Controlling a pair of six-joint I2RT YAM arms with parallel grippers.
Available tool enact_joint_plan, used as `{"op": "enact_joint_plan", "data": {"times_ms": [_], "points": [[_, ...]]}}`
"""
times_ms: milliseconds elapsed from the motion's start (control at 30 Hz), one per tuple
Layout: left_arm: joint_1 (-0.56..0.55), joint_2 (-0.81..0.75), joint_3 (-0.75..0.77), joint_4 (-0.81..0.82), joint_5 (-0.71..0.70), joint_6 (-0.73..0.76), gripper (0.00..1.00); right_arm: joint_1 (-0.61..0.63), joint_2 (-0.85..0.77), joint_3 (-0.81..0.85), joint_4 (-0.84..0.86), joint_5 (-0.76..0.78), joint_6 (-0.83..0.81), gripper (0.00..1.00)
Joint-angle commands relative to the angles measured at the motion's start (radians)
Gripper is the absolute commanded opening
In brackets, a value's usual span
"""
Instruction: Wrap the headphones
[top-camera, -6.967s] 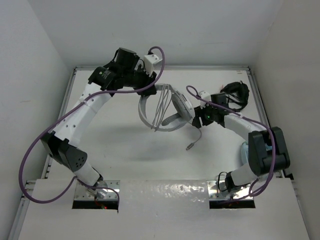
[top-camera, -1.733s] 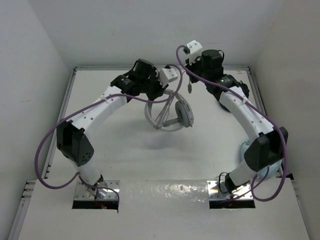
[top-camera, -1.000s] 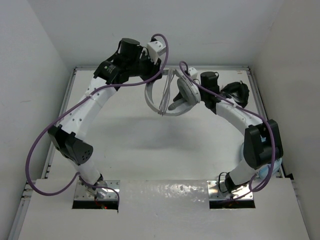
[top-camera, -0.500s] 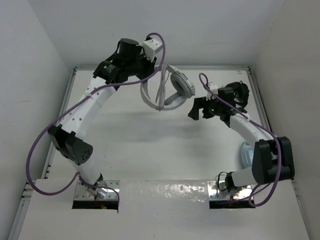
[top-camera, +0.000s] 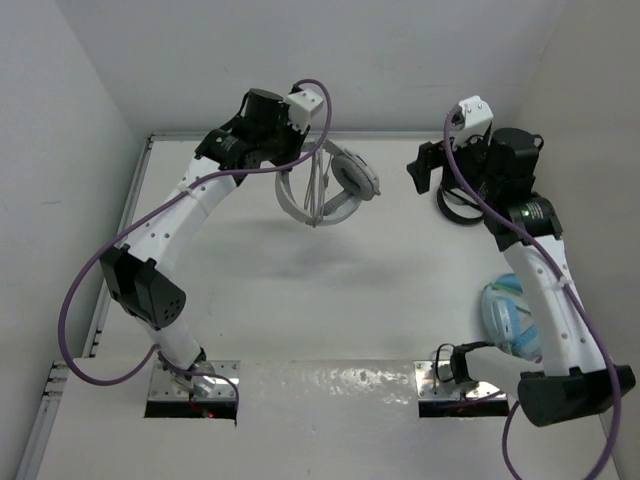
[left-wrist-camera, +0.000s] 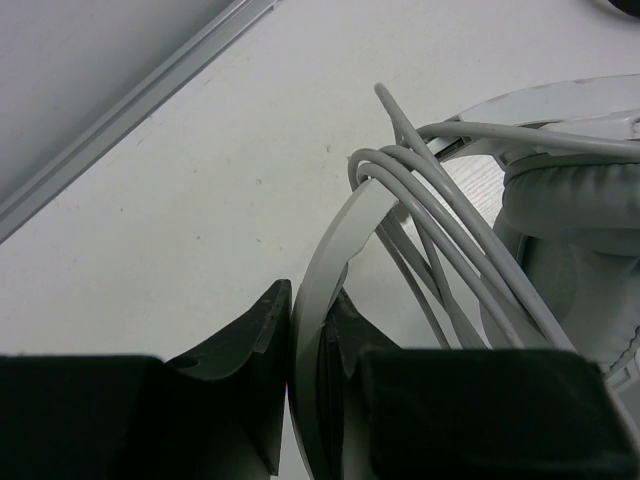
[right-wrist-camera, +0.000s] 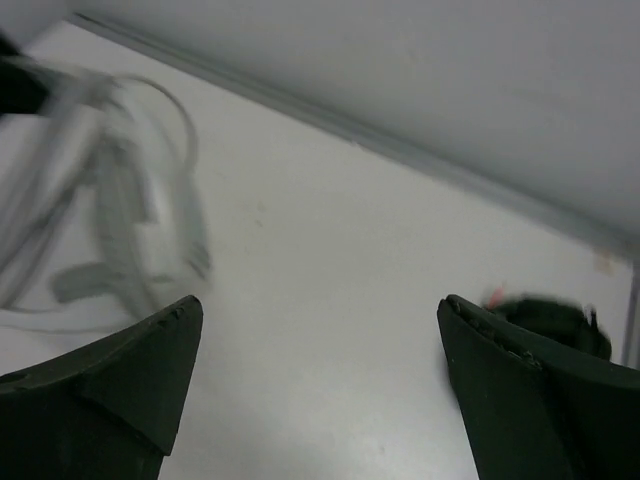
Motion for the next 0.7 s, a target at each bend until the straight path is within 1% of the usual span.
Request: {"op": "enact_joint_plan", "data": {"times_ms": [0,33,67,100,133,167,233,267,333,367,400,433,533,567,600,667], "points": [[0.005,-0.033,0.023,0.101,0.015,-0.015,0.00,0.147,0.004,0.097,0.026,-0.090,-0.120,0.99],[0.005,-0.032,0.023,0.101,0.012,-0.015,0.00,0.190,0.028,0.127,-0.003,-0.064,-0.149,0.99],[0.003,-0.031,0.024,0.101,0.012,-0.016,0.00,0.233,0.092,0.195,-0.032,-0.003,-0.169,0.99],[0.003,-0.028,0.021,0.098,0.011,-0.016,0.00,0.287,0.126,0.224,-0.075,0.010,-0.192,0.99],[0.003,-0.028,0.023,0.100,0.011,-0.016,0.00,0.300,0.154,0.243,-0.074,0.009,-0.188,0.99],[0.002,-0.027,0.020,0.097,0.015,-0.019,0.00,0.315,0.197,0.261,-0.040,0.003,-0.156,0.99],[0.002,-0.030,0.009,0.100,0.029,-0.023,0.00,0.317,0.216,0.254,0.035,0.003,-0.099,0.99],[-0.001,-0.031,0.006,0.103,0.032,-0.027,0.00,0.320,0.223,0.229,0.113,0.013,-0.075,0.99],[-0.007,-0.027,0.004,0.103,0.034,-0.027,0.00,0.320,0.240,0.205,0.182,0.070,-0.062,0.99],[-0.012,-0.027,0.006,0.106,0.037,-0.026,0.00,0.320,0.245,0.171,0.246,0.094,-0.050,0.99],[-0.013,-0.025,0.006,0.107,0.038,-0.024,0.00,0.320,0.265,0.160,0.264,0.116,-0.050,0.99],[-0.017,-0.024,0.006,0.111,0.034,-0.021,0.00,0.321,0.281,0.164,0.258,0.113,-0.054,0.99],[-0.020,-0.021,0.007,0.118,0.026,-0.023,0.00,0.320,0.384,0.310,0.099,0.029,-0.061,0.99],[-0.020,-0.021,0.009,0.118,0.023,-0.023,0.00,0.320,0.404,0.328,0.033,0.012,-0.053,0.98],[-0.020,-0.018,0.010,0.118,0.020,-0.023,0.00,0.320,0.429,0.341,0.011,-0.011,-0.048,0.95],[-0.020,-0.018,0.010,0.120,0.017,-0.023,0.00,0.320,0.437,0.349,-0.037,-0.036,-0.061,0.94]]}}
